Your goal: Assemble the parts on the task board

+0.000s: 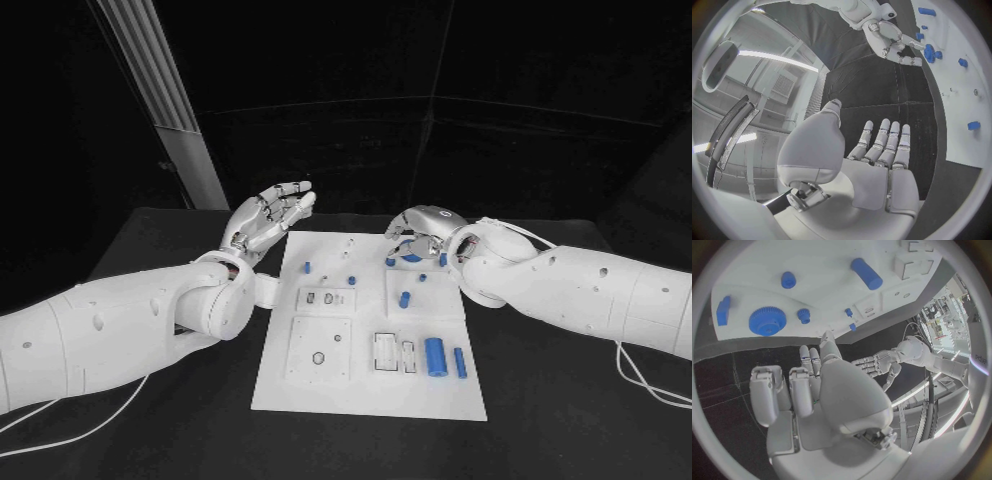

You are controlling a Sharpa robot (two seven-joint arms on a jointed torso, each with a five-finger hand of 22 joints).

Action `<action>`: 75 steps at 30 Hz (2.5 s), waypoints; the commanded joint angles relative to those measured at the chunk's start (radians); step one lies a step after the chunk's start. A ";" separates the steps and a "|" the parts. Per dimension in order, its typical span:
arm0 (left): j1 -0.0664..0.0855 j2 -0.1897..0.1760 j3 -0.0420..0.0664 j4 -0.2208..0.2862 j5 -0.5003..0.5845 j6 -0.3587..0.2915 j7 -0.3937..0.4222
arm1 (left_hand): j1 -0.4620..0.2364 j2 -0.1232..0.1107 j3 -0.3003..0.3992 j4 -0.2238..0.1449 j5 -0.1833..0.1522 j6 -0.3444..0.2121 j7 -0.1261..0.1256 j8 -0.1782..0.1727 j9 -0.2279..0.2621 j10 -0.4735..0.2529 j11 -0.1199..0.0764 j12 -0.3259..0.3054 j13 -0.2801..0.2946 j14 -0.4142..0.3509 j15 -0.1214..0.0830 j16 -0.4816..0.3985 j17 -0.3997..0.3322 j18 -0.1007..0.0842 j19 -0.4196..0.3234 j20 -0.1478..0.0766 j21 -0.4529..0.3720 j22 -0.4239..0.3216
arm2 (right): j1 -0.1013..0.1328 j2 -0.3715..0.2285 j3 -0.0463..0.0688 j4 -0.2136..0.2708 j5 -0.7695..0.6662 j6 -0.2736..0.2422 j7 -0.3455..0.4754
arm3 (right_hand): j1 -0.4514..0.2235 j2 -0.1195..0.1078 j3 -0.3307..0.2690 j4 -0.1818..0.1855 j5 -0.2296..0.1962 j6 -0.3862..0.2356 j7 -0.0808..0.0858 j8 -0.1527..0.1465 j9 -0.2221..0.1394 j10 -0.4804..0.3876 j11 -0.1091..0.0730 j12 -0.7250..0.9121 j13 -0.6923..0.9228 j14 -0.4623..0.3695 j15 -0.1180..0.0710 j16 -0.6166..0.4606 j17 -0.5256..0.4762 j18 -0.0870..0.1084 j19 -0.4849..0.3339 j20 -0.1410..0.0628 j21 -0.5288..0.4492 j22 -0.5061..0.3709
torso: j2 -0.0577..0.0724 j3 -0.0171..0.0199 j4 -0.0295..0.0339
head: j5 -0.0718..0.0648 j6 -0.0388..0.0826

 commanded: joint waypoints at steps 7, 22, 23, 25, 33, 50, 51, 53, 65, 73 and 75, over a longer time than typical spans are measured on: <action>0.002 0.001 0.000 -0.002 -0.007 0.018 0.332 | 0.000 0.008 0.004 0.000 -0.003 -0.005 0.156 0.005 -0.001 -0.007 0.000 0.004 -0.001 -0.001 0.004 0.006 0.000 0.012 -0.010 0.001 -0.003 -0.001 | 0.002 0.022 0.001 -0.028 -0.087 0.091 -0.077 | 0.021 0.003 0.008 -0.002 0.000 0.005 -0.005 -0.009 0.001 -0.001 -0.007 -0.014 0.001 0.081 -0.008 0.005 0.123 -0.007 0.106 -0.008 0.003 0.263 | 0.002 -0.0013 0.0005 | 0.002 -0.009; 0.002 0.005 0.000 -0.010 -0.007 0.021 0.331 | 0.002 0.015 0.007 -0.001 -0.004 -0.007 0.156 0.010 -0.002 -0.007 0.000 0.006 -0.001 -0.001 0.004 0.006 0.000 0.012 -0.013 0.001 -0.004 -0.002 | 0.001 0.049 0.001 -0.062 -0.090 0.133 -0.097 | 0.028 0.011 0.012 0.001 0.000 0.019 -0.005 -0.017 0.002 0.010 -0.007 -0.022 0.002 0.081 -0.009 0.004 0.121 -0.007 0.106 -0.009 0.003 0.263 | 0.003 -0.0026 -0.0002 | 0.002 -0.019; 0.002 0.005 0.000 -0.010 -0.007 0.022 0.331 | 0.002 0.015 0.007 -0.001 -0.004 -0.007 0.156 0.010 -0.002 -0.007 0.000 0.006 -0.001 -0.001 0.004 0.006 0.000 0.012 -0.013 0.001 -0.004 -0.002 | 0.001 0.050 0.001 -0.063 -0.090 0.135 -0.098 | 0.029 0.012 0.012 0.002 0.000 0.019 -0.006 -0.018 0.002 0.012 -0.008 -0.023 0.002 0.081 -0.009 0.004 0.120 -0.007 0.106 -0.009 0.003 0.263 | 0.003 -0.0036 0.0010 | 0.000 -0.020; 0.002 0.006 0.000 -0.011 -0.007 0.022 0.330 | 0.002 0.015 0.007 -0.001 -0.004 -0.007 0.156 0.010 -0.002 -0.007 0.000 0.006 -0.001 -0.001 0.004 0.006 0.000 0.012 -0.013 0.001 -0.004 -0.002 | 0.001 0.054 0.001 -0.067 -0.090 0.141 -0.102 | 0.032 0.014 0.013 0.003 0.000 0.016 -0.008 -0.026 0.001 0.022 -0.010 -0.025 0.002 0.081 -0.011 0.004 0.120 -0.007 0.106 -0.010 0.003 0.263 | 0.003 -0.0038 0.0018 | -0.001 -0.021; 0.002 0.007 0.000 -0.012 -0.007 0.025 0.329 | 0.002 0.018 0.007 -0.001 -0.004 -0.008 0.156 0.011 -0.002 -0.007 0.000 0.007 -0.001 -0.001 0.004 0.007 0.000 0.012 -0.014 0.001 -0.004 -0.003 | 0.001 0.071 0.001 -0.085 -0.091 0.164 -0.123 | 0.044 0.020 0.016 0.008 0.000 0.017 -0.012 -0.043 0.001 0.046 -0.015 -0.038 0.000 0.082 -0.015 0.003 0.123 -0.007 0.106 -0.014 0.003 0.263 | 0.003 -0.0047 0.0030 | 0.000 -0.023; 0.002 0.008 0.000 -0.017 -0.007 0.028 0.329 | 0.003 0.020 0.008 -0.001 -0.004 -0.009 0.156 0.010 -0.002 -0.007 0.000 0.008 -0.001 -0.001 0.004 0.007 0.000 0.013 -0.015 0.001 -0.005 -0.003 | 0.000 0.110 0.000 -0.124 -0.091 0.204 -0.127 | 0.052 0.028 0.016 0.019 0.000 0.037 -0.017 -0.055 0.002 0.074 -0.020 -0.059 0.001 0.081 -0.020 0.003 0.119 -0.007 0.106 -0.019 0.003 0.263 | 0.004 -0.0046 0.0014 | -0.002 -0.032; 0.002 0.008 0.000 -0.017 -0.007 0.028 0.329 | 0.003 0.020 0.008 -0.001 -0.004 -0.009 0.156 0.010 -0.002 -0.007 0.000 0.008 -0.001 -0.001 0.004 0.007 0.000 0.013 -0.015 0.001 -0.005 -0.003 | 0.000 0.112 0.000 -0.125 -0.091 0.207 -0.128 | 0.053 0.029 0.016 0.020 0.000 0.039 -0.018 -0.056 0.002 0.076 -0.020 -0.061 0.000 0.081 -0.020 0.003 0.119 -0.007 0.106 -0.019 0.003 0.263 | 0.004 -0.0045 0.0016 | -0.002 -0.032; 0.002 0.007 0.000 -0.017 -0.007 0.028 0.329 | 0.003 0.020 0.008 -0.001 -0.004 -0.009 0.156 0.010 -0.002 -0.007 0.000 0.008 -0.001 -0.001 0.004 0.007 0.000 0.013 -0.015 0.001 -0.005 -0.003 | -0.001 0.115 0.000 -0.129 -0.091 0.214 -0.130 | 0.055 0.031 0.016 0.021 0.000 0.043 -0.018 -0.057 0.003 0.082 -0.021 -0.064 0.000 0.081 -0.021 0.002 0.118 -0.007 0.106 -0.020 0.003 0.263 | 0.004 -0.0048 0.0019 | -0.002 -0.033; 0.002 0.006 0.000 -0.017 -0.007 0.028 0.328 | 0.003 0.022 0.009 -0.001 -0.003 -0.010 0.156 0.011 -0.003 -0.008 0.000 0.008 -0.001 -0.001 0.004 0.007 0.000 0.013 -0.016 0.001 -0.005 -0.004 | -0.002 0.125 0.000 -0.141 -0.091 0.242 -0.137 | 0.073 0.049 0.017 0.040 0.000 0.101 -0.021 -0.055 0.007 0.158 -0.025 -0.084 0.000 0.081 -0.024 0.002 0.117 -0.007 0.106 -0.022 0.003 0.263 | 0.005 -0.0051 0.0005 | -0.002 -0.033; 0.002 0.004 0.000 -0.020 -0.007 0.028 0.326 | 0.003 0.022 0.009 -0.001 -0.003 -0.010 0.156 0.011 -0.003 -0.008 0.000 0.008 -0.001 -0.001 0.004 0.007 0.000 0.013 -0.016 0.001 -0.005 -0.004 | -0.003 0.129 0.000 -0.144 -0.091 0.247 -0.133 | 0.086 0.068 0.023 0.053 0.000 0.156 -0.031 -0.042 0.013 0.204 -0.033 -0.101 -0.001 0.081 -0.030 0.001 0.116 -0.007 0.106 -0.026 0.003 0.263 | 0.005 -0.0053 0.0003 | -0.004 -0.034; 0.002 0.005 0.000 -0.020 -0.007 0.028 0.325 | 0.003 0.022 0.009 -0.001 -0.003 -0.010 0.156 0.011 -0.003 -0.008 0.000 0.008 -0.001 -0.001 0.004 0.007 0.000 0.013 -0.016 0.001 -0.005 -0.004 | -0.003 0.129 0.000 -0.143 -0.091 0.244 -0.131 | 0.090 0.072 0.025 0.055 0.000 0.168 -0.033 -0.040 0.013 0.216 -0.034 -0.106 -0.001 0.081 -0.031 0.001 0.116 -0.007 0.106 -0.027 0.003 0.263 | 0.005 -0.0053 0.0008 | -0.005 -0.034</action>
